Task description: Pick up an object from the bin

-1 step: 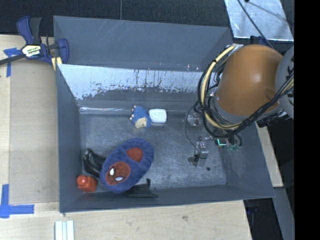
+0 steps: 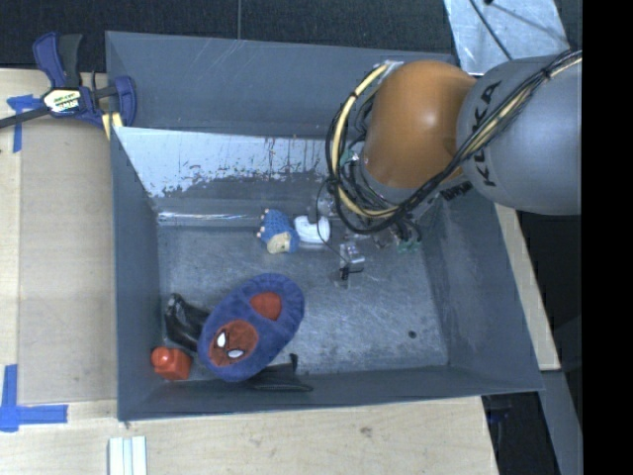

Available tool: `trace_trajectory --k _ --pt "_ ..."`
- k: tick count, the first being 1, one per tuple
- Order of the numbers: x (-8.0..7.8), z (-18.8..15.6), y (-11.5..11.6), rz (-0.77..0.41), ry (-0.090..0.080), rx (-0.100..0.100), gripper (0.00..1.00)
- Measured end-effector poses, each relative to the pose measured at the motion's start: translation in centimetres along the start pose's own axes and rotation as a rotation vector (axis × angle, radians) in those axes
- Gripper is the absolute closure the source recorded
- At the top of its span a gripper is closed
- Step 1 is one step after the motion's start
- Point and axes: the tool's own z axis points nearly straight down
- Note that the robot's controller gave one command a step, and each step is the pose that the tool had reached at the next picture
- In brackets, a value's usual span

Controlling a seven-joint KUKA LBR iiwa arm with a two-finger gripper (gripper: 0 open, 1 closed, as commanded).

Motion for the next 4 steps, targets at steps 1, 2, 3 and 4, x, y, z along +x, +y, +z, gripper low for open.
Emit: trace_trajectory --k 1,2,3,4 --pt "-3.0 7.5 -0.3 0.094 -0.002 0.001 0.0" --pt "-3.3 6.8 -0.3 0.094 -0.013 0.001 1.0" --pt "0.2 -6.4 -2.5 -0.004 -0.008 0.004 1.0" --pt "-0.3 -2.6 0.1 0.303 0.004 0.0 1.0"
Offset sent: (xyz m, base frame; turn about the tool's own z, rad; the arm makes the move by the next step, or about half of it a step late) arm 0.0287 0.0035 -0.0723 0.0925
